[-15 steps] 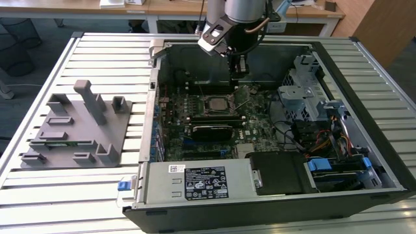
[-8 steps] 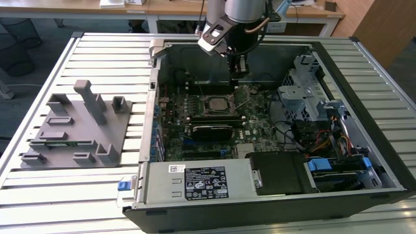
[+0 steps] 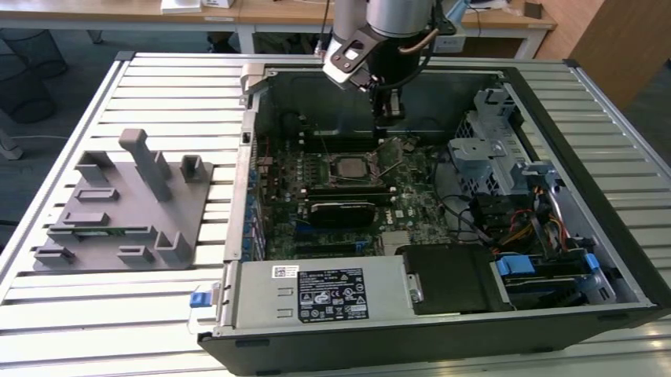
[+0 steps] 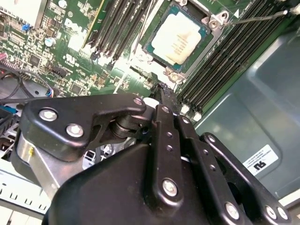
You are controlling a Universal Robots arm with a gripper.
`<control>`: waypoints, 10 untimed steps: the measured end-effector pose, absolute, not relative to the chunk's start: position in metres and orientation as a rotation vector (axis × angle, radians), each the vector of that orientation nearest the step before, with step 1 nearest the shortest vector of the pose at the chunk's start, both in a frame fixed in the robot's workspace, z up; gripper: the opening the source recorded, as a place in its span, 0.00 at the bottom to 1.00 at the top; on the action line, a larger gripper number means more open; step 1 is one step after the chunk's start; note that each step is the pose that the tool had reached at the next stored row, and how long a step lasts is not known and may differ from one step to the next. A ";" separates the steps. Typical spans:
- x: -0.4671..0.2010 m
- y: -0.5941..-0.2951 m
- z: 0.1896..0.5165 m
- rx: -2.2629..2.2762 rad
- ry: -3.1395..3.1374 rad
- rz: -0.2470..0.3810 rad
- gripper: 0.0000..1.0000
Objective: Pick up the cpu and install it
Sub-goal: 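Close the cpu cover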
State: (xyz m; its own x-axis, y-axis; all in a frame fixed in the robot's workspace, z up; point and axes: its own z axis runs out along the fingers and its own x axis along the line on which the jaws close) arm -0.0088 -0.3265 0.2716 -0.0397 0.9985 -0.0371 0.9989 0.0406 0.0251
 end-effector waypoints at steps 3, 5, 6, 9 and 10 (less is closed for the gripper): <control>-0.008 -0.326 0.272 2.146 2.234 -0.012 0.11; -0.008 -0.326 0.272 2.146 2.234 -0.012 0.11; -0.008 -0.326 0.272 2.146 2.234 -0.012 0.11; -0.006 -0.327 0.271 2.146 2.234 -0.012 0.11; -0.005 -0.327 0.271 2.146 2.234 -0.012 0.11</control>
